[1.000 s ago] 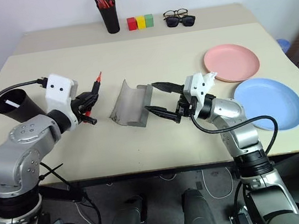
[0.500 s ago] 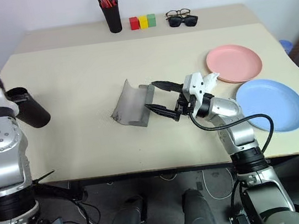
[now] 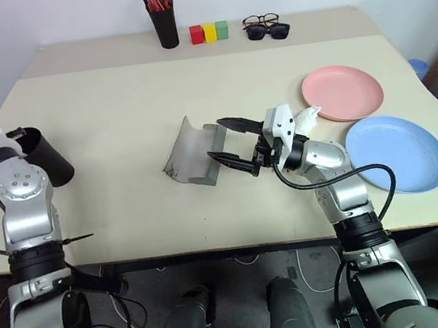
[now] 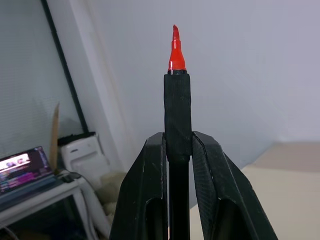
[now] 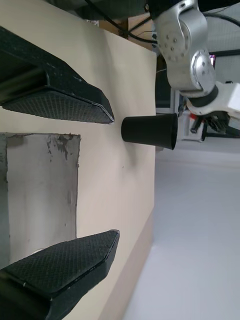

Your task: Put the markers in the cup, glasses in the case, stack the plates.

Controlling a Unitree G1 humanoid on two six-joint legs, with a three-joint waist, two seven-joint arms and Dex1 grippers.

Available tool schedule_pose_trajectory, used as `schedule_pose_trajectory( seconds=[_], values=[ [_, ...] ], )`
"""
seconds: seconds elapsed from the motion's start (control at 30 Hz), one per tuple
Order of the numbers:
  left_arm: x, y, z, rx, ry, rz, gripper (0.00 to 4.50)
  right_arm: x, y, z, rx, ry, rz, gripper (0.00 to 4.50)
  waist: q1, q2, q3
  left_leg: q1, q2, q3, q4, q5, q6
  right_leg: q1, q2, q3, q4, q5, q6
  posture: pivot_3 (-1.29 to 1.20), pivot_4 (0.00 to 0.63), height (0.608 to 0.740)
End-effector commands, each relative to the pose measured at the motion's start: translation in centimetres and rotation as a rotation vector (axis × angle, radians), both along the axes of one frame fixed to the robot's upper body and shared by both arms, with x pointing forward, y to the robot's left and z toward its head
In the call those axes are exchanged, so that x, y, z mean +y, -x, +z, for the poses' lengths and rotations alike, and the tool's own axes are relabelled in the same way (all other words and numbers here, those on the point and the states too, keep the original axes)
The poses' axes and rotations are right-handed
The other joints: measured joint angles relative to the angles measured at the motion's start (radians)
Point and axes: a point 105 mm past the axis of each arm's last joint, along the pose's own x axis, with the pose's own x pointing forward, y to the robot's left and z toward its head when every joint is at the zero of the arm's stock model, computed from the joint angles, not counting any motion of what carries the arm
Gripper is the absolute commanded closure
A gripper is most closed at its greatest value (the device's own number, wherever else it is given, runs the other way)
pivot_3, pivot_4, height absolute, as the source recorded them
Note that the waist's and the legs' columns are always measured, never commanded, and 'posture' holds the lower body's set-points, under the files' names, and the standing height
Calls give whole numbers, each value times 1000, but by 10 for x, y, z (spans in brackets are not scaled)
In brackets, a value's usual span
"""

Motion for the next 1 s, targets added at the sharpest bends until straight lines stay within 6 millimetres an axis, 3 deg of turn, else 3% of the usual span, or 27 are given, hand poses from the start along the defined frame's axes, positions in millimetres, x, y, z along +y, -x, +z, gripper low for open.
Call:
schedule_pose_trajectory(
  seconds=[0.03, 0.2, 0.53, 0.63, 0.73, 0.9, 1.0],
  values=[
    [-3, -3, 9, -37, -33, 6, 3763, -2, 4, 13, -55, -24, -8, 1047, -4, 0, 0, 0, 0, 0, 0, 0, 0, 0, 0, 0, 0, 0, 0, 0, 150, 740],
    [-14, -18, 1, -20, -19, -37, 3763, -3, 6, 13, -56, -27, -17, 1047, -1, 0, 0, 0, 0, 0, 0, 0, 0, 0, 0, 0, 1, 0, 0, 0, 150, 740],
    [-17, -15, -16, 2, -27, -66, 3763, -9, 6, 15, -57, -22, -40, 1047, -2, 0, 0, 0, 0, 0, 0, 0, 0, 0, 0, 0, 0, 0, 1, 0, 150, 740],
    [-20, -12, -24, 19, -29, -87, 2936, -10, 5, 15, -57, -21, -45, 1047, -1, 0, 0, 0, 0, 0, 0, 0, 0, 0, 0, 0, 0, 0, 1, 0, 150, 740],
    [-25, -5, -25, -1, -49, -125, 1465, -12, 4, 15, -56, -18, -51, 1047, -2, 0, 0, 0, 0, 0, 0, 0, 0, 0, 0, 0, 0, 0, 0, 0, 150, 740],
    [-33, 1, -18, -51, -20, -200, 1465, -14, 2, 15, -55, -18, -62, 1047, 0, 0, 0, 0, 0, 0, 0, 0, 0, 0, 0, 0, 0, 0, 0, 0, 150, 740],
    [-70, -9, 1, -50, -29, -406, 1465, -17, 1, 15, -50, -19, -77, 1047, 4, 0, 0, 0, 0, 0, 1, 0, 0, 1, 0, 0, 0, 0, 0, 0, 150, 740]
  ],
)
